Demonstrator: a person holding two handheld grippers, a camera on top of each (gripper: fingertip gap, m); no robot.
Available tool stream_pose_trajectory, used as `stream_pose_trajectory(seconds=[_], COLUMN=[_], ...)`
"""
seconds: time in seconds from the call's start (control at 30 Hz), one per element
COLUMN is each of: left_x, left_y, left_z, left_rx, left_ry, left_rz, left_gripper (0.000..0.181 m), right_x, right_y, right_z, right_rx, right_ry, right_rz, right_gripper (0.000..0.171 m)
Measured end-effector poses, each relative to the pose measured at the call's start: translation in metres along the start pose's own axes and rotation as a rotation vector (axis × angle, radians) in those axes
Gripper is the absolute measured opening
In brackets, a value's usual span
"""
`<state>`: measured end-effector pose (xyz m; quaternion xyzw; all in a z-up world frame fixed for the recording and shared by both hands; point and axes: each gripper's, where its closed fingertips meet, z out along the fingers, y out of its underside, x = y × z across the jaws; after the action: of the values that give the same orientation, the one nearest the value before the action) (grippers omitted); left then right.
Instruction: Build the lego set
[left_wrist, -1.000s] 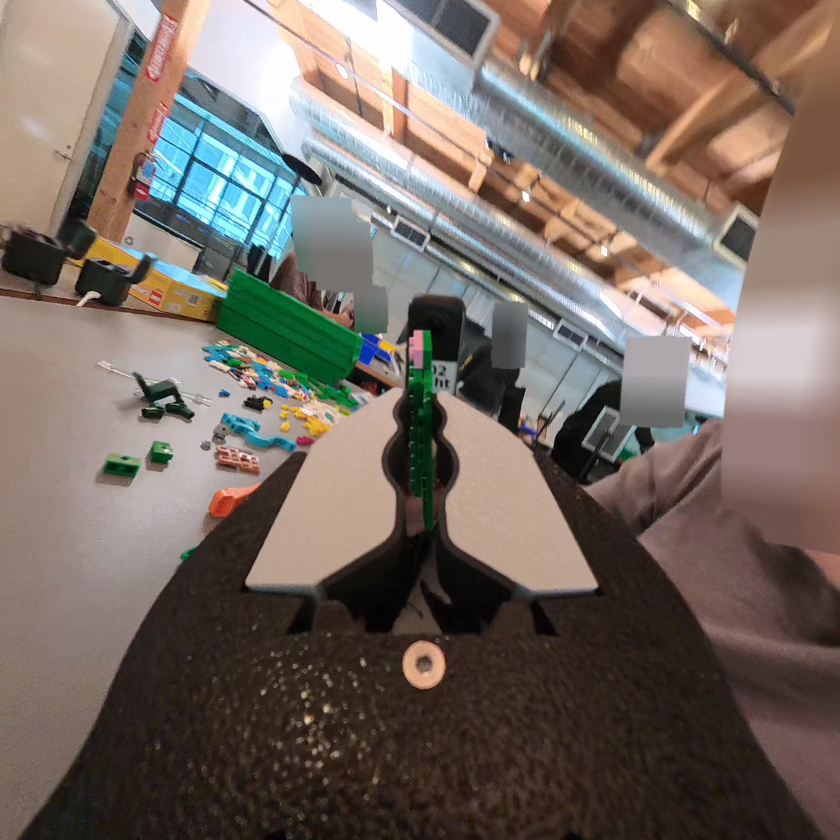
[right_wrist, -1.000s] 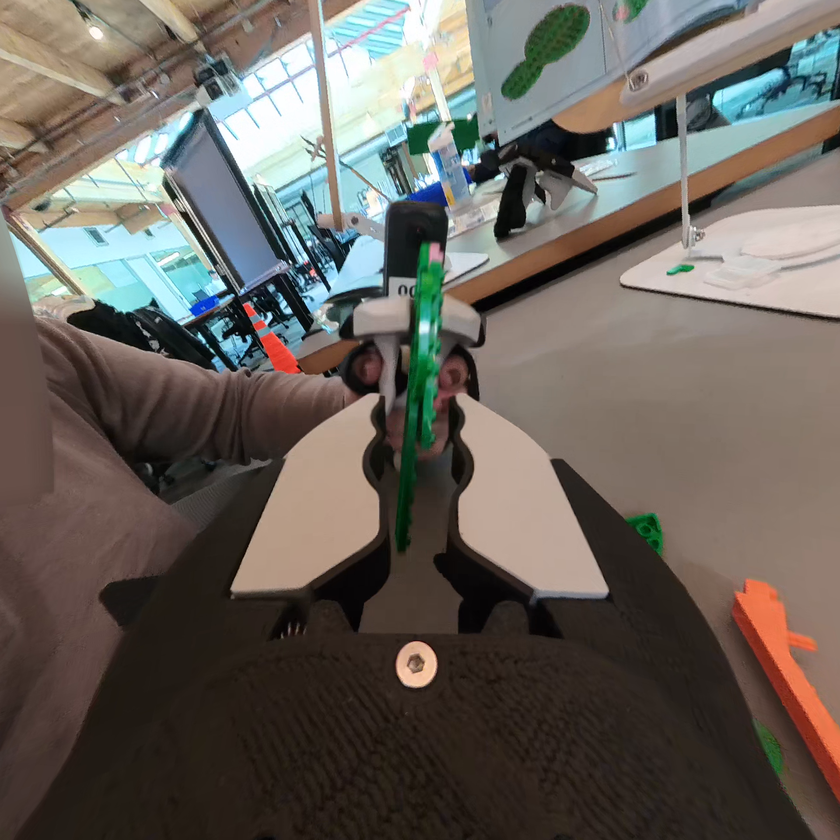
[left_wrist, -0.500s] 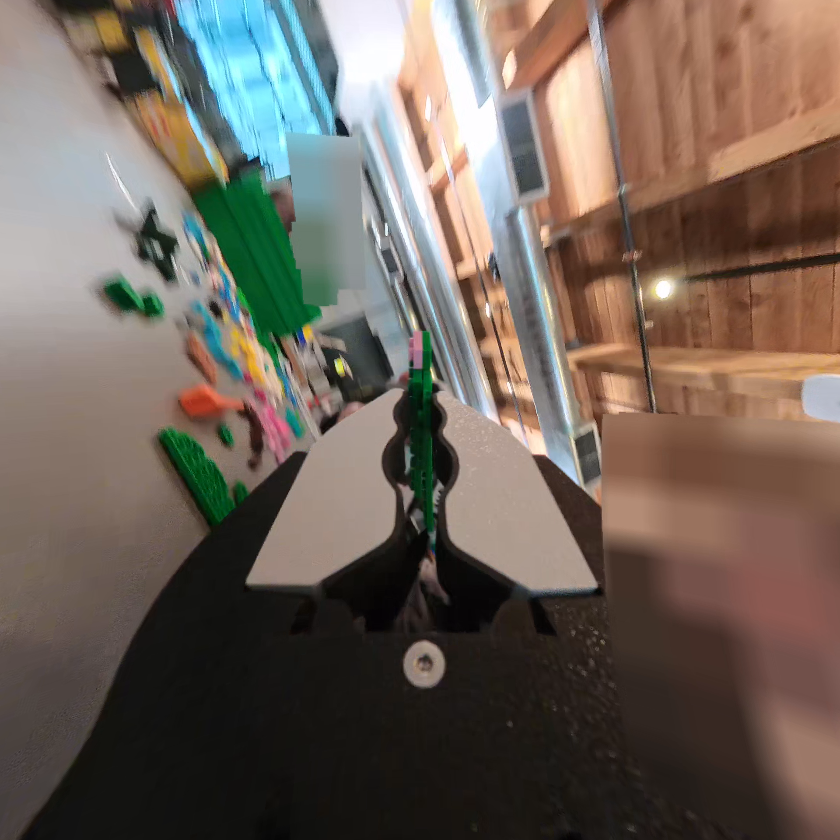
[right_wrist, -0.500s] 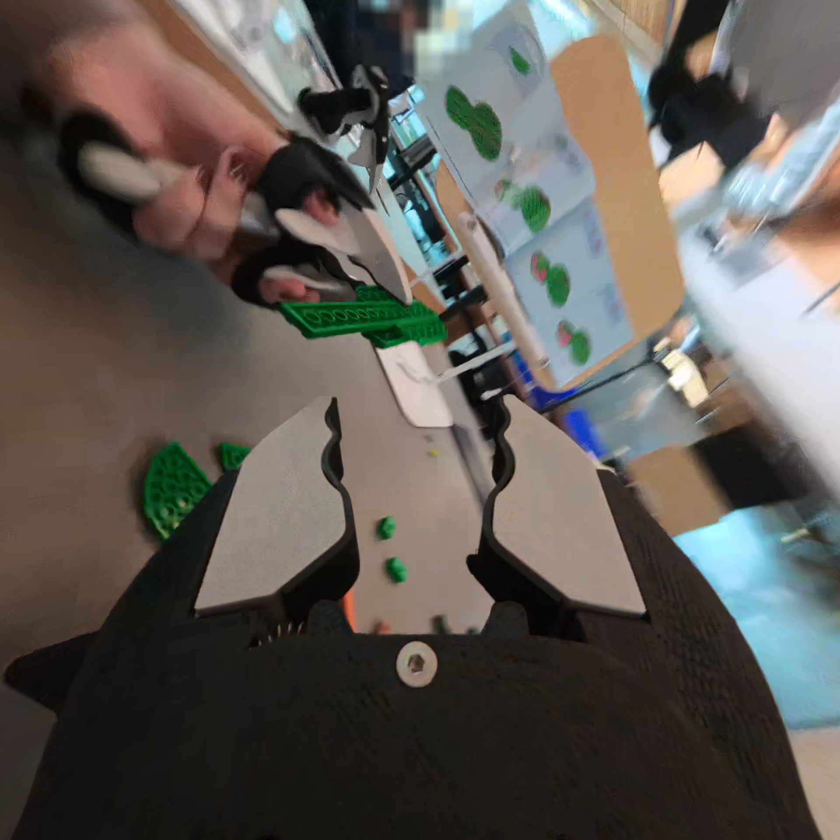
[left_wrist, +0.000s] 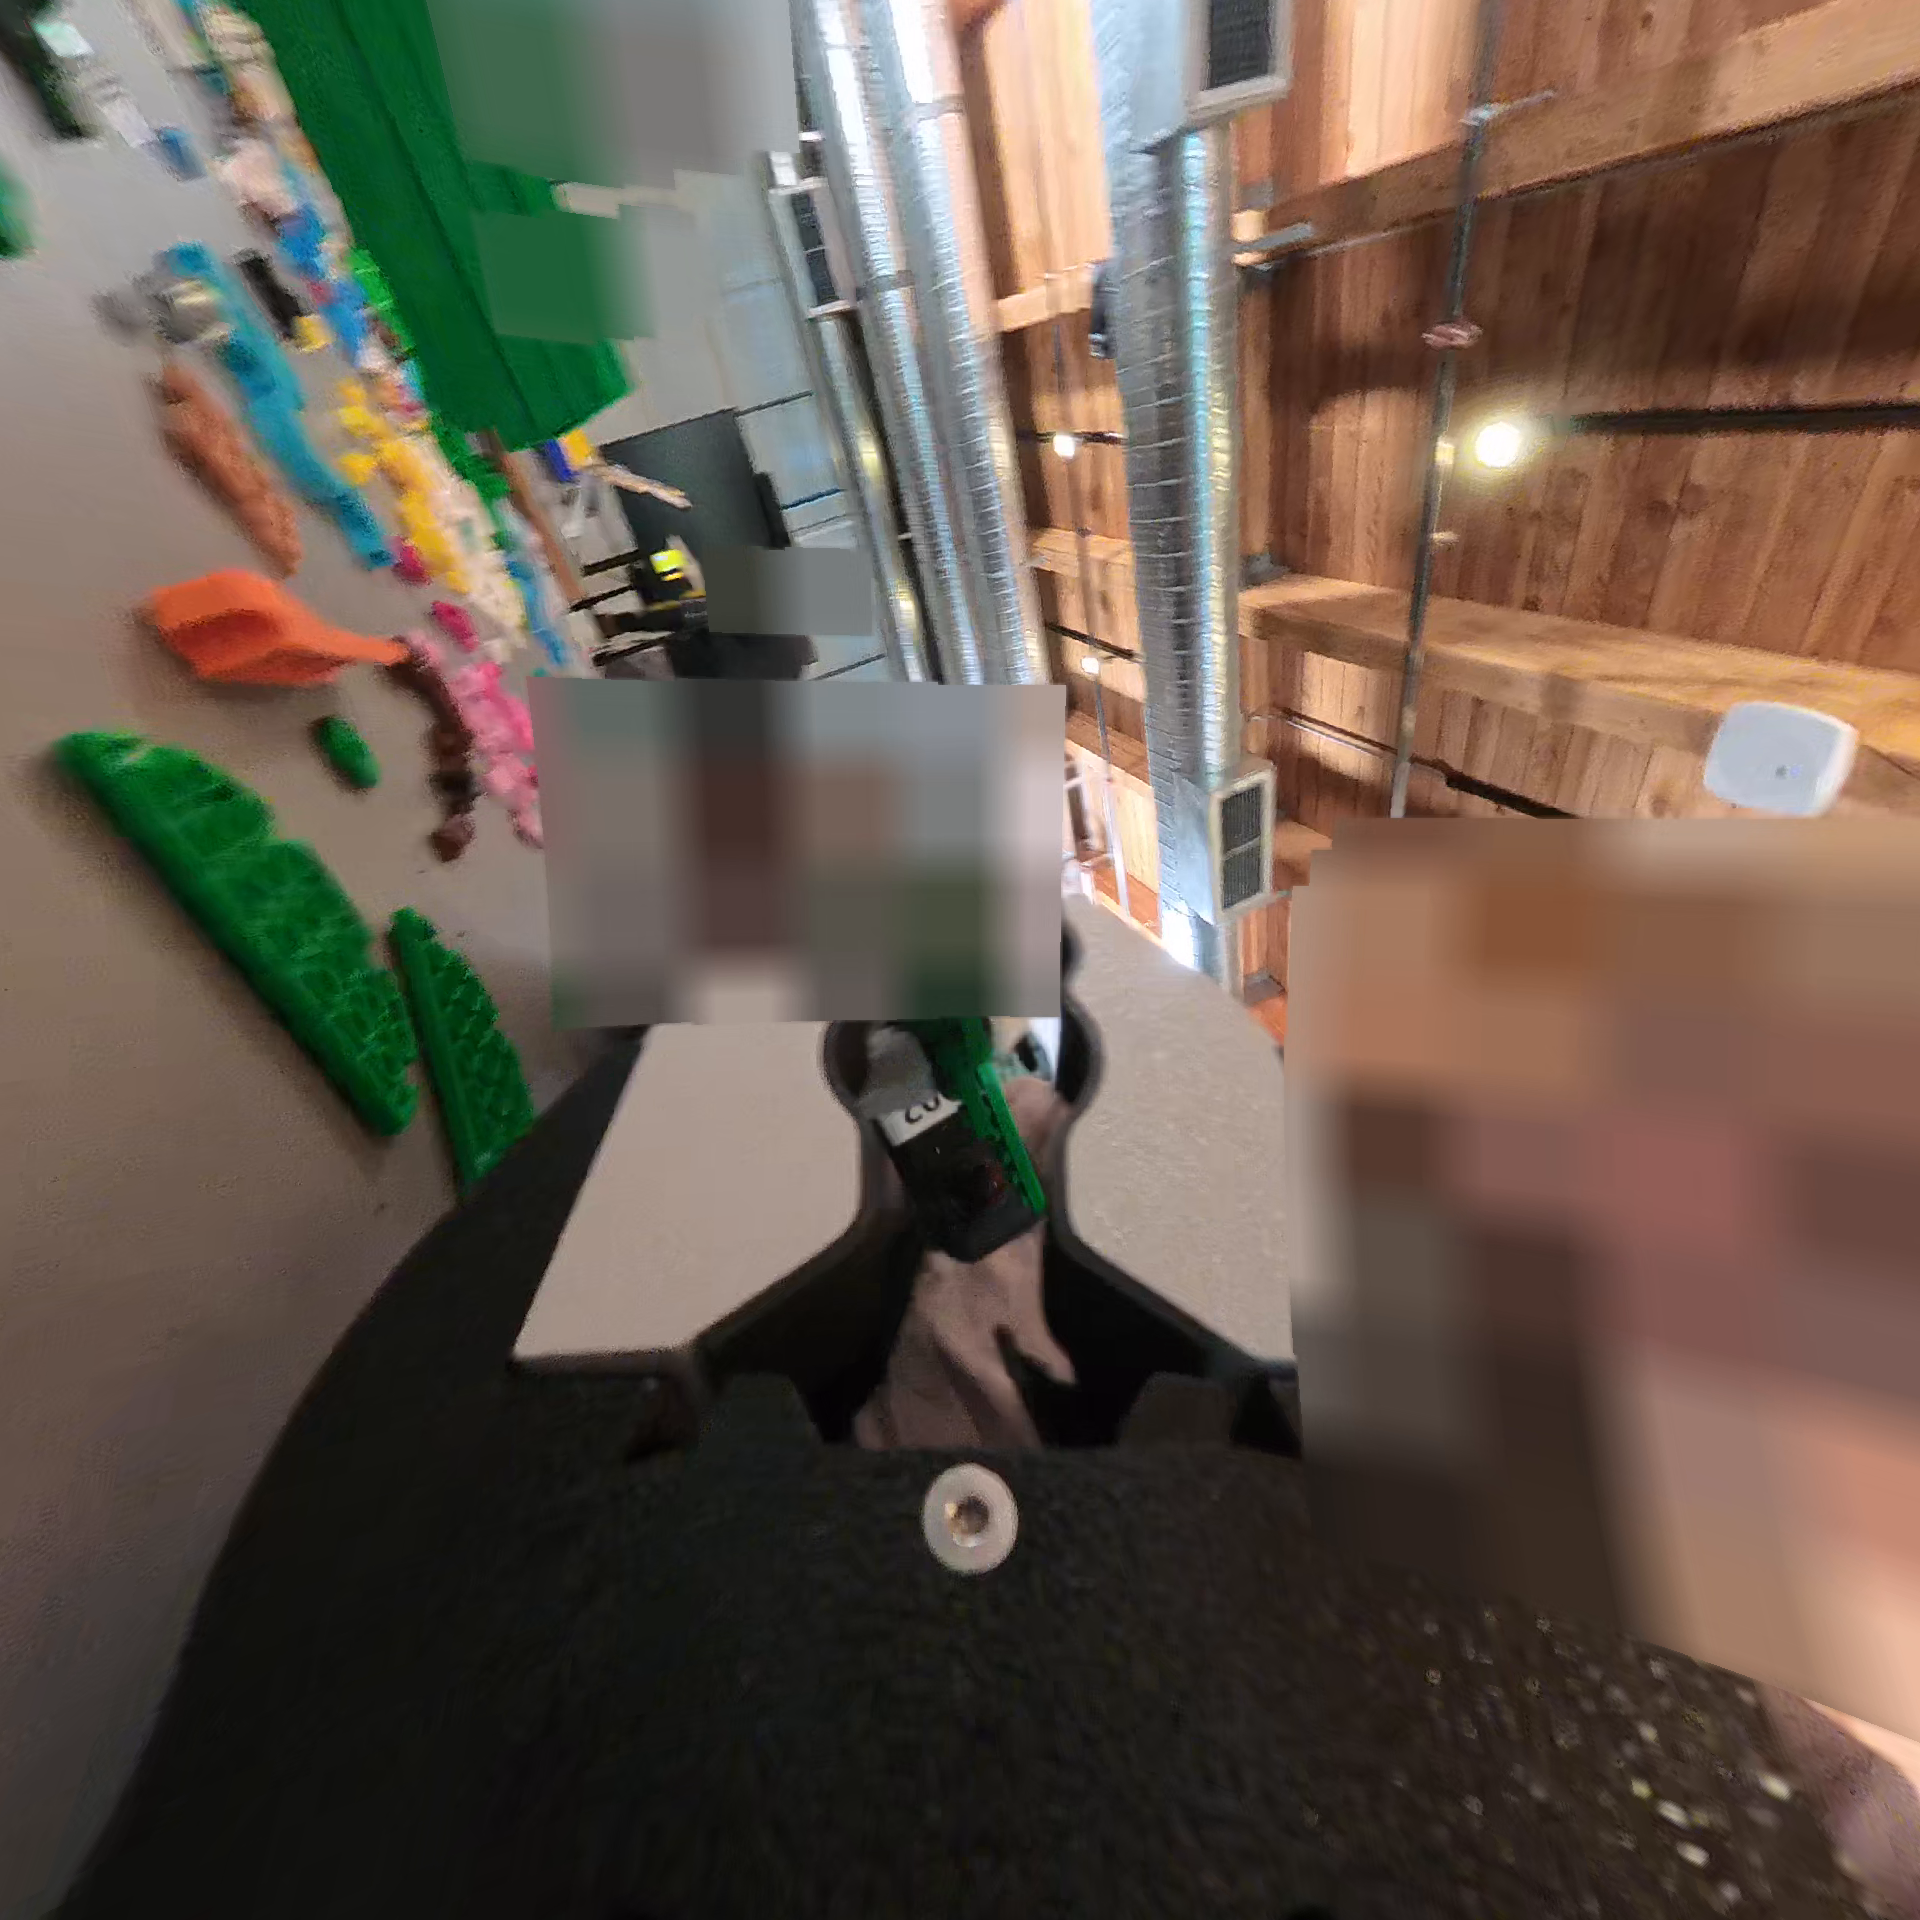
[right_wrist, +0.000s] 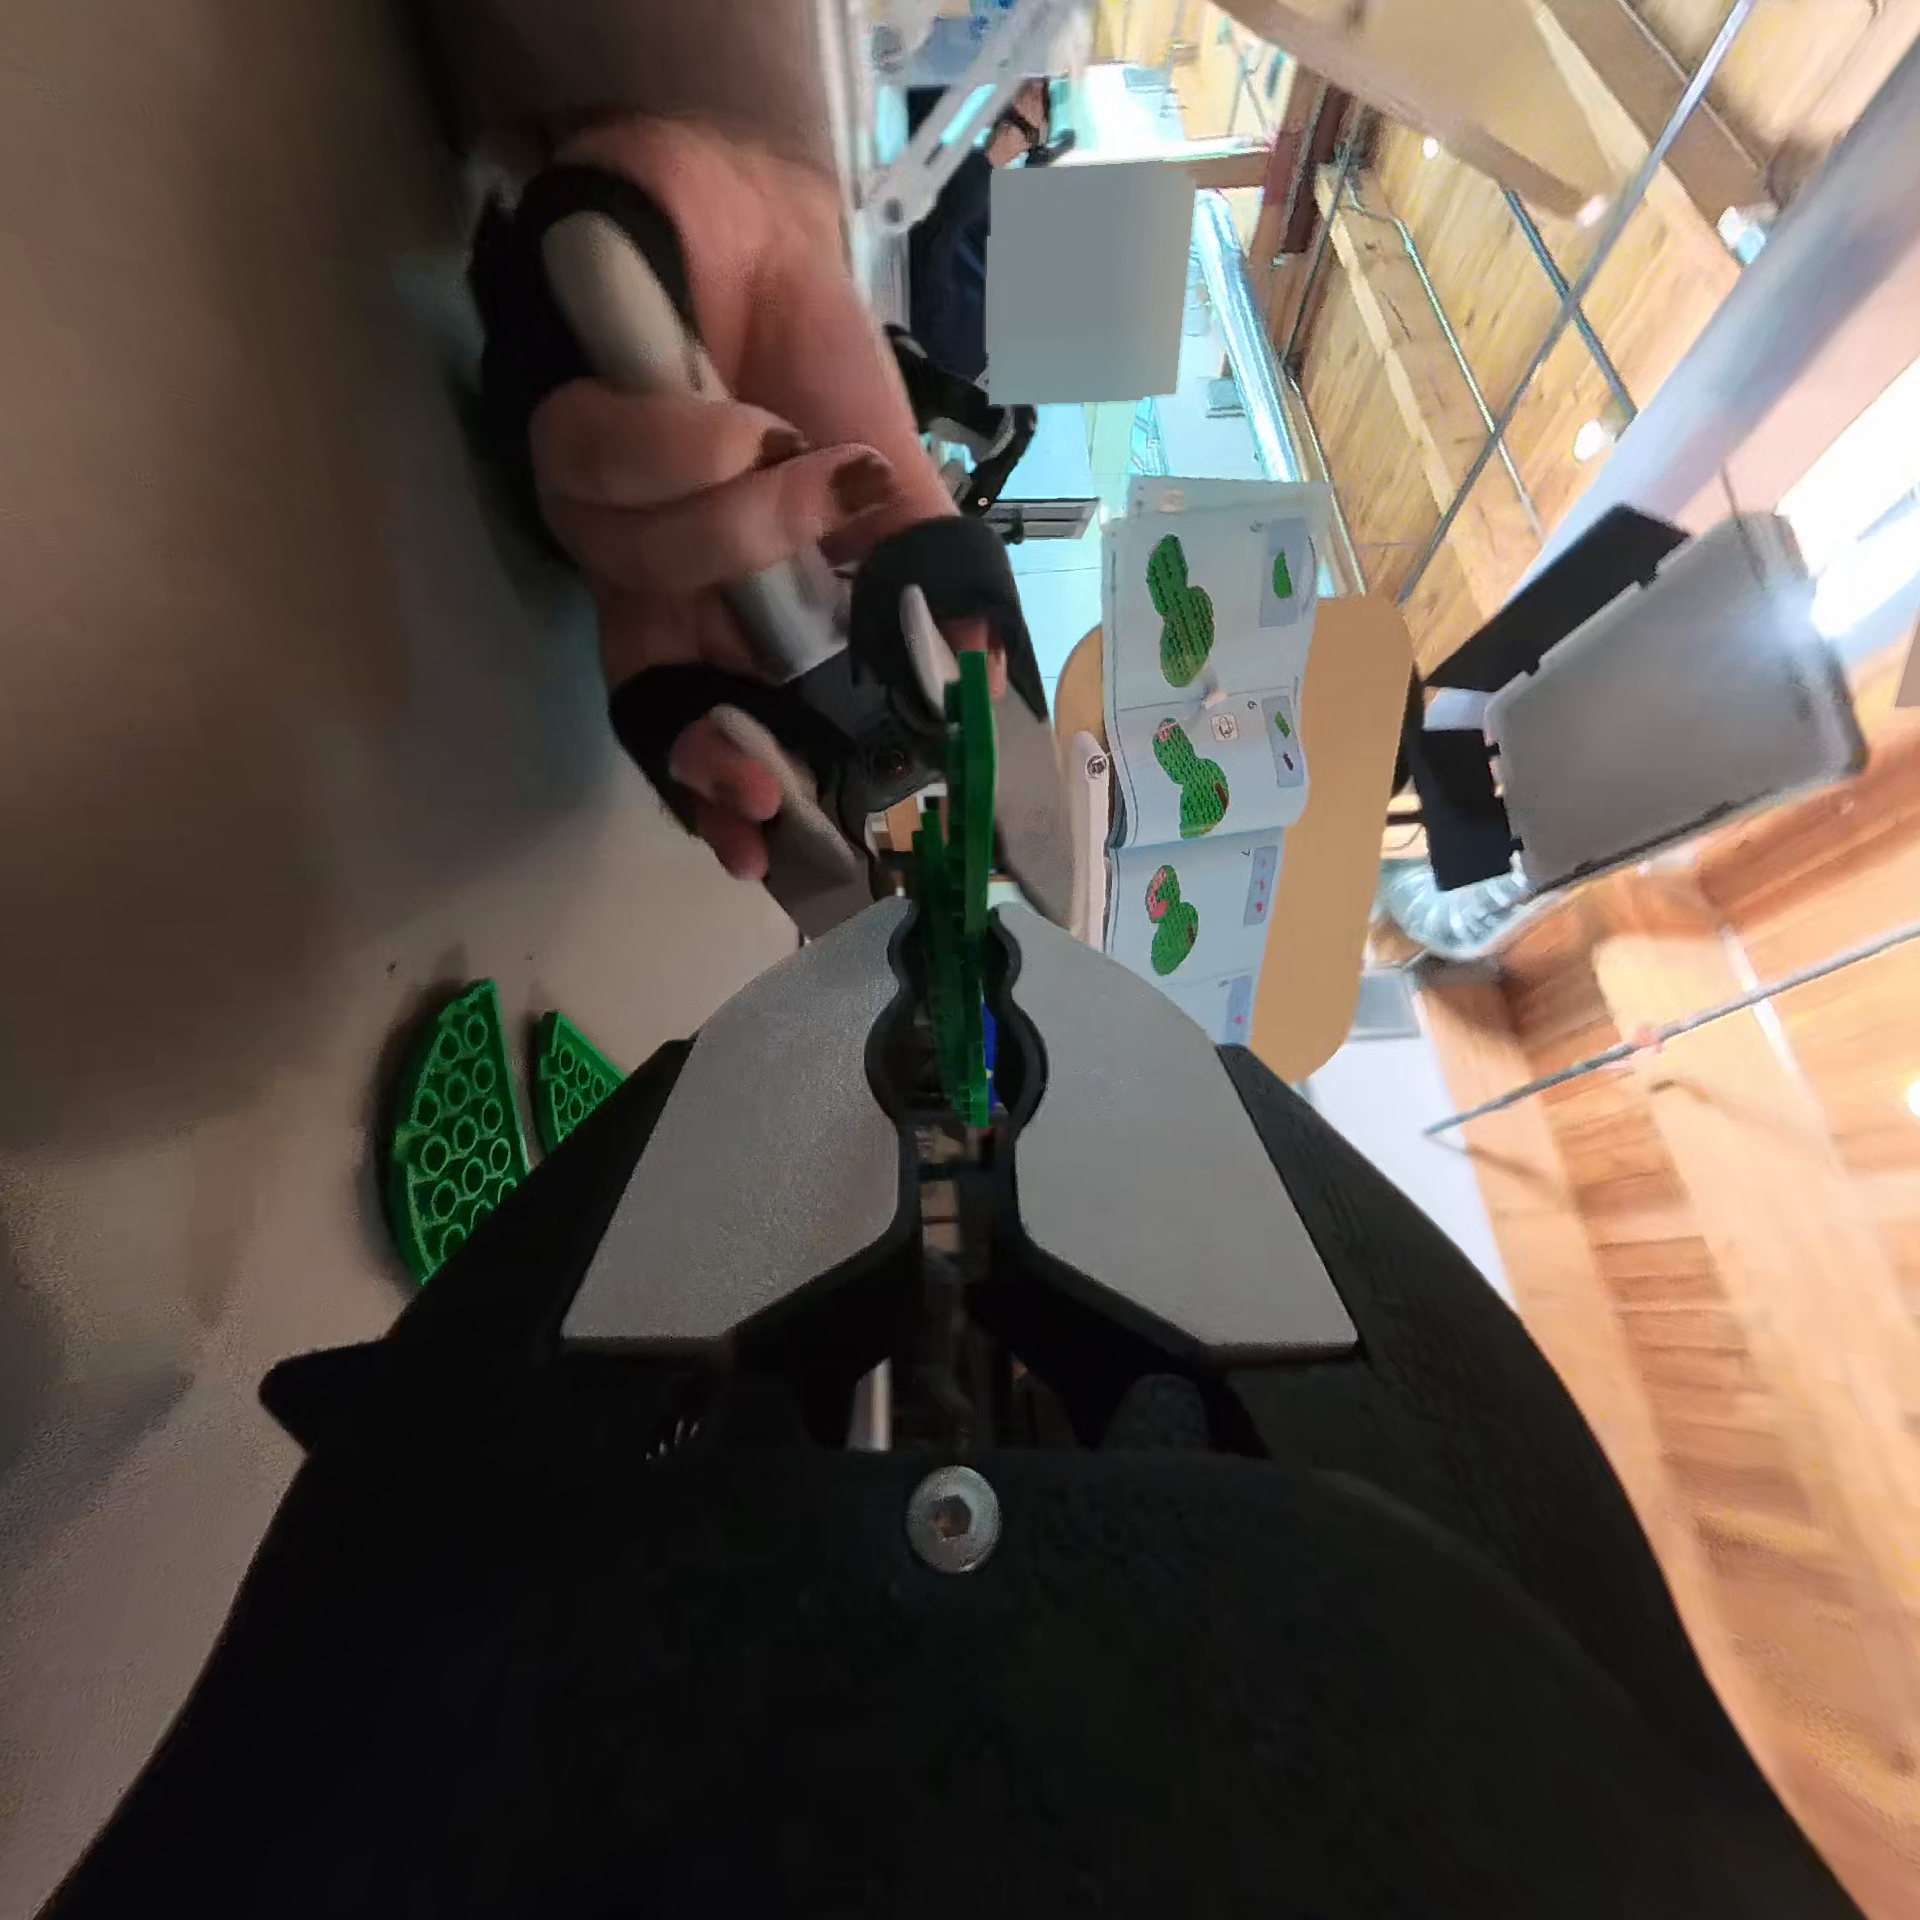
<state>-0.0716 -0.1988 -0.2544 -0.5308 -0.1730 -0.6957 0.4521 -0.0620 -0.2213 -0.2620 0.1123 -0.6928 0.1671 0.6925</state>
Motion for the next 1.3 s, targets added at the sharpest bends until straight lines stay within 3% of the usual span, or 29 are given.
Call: stream_pose_trajectory(seconds=[0.1,0.13,0.23,0.4,0.5,0.63,0.83,1.3], left_x=[0.018,0.014,0.015,0.006,-0.006,-0.001,0.002,0.018], left_y=[-0.003,-0.007,-0.018,-0.003,0.012,0.008,0.018,0.041], left_z=[0.003,0.002,-0.004,-0.003,0.004,0.004,0.010,0.015], left_rx=[0.012,0.034,0.057,-0.191,-0.300,-0.241,-0.243,-0.256], left_ry=[0.058,-0.020,-0.263,-0.672,-0.750,-0.805,-0.731,-0.525], left_rz=[0.117,0.251,0.770,1.747,2.039,2.133,2.117,2.133], left_gripper=[0.061,0.072,0.077,0.065,0.040,0.019,0.025,0.008], right_x=[0.015,0.019,0.029,0.029,0.026,0.026,0.030,0.043], right_y=[0.005,0.007,0.011,0.006,0.001,-0.004,-0.011,-0.033], right_z=[-0.005,-0.007,-0.012,-0.014,-0.014,-0.015,-0.021,-0.030], right_rx=[0.044,0.068,0.133,0.210,0.239,0.273,0.352,0.452], right_ry=[0.002,0.001,-0.008,-0.061,-0.093,-0.108,-0.144,-0.124], right_rz=[0.280,0.371,0.589,0.729,0.763,0.798,0.875,0.872], right_gripper=[0.008,0.008,0.008,0.008,0.008,0.008,0.008,0.015])
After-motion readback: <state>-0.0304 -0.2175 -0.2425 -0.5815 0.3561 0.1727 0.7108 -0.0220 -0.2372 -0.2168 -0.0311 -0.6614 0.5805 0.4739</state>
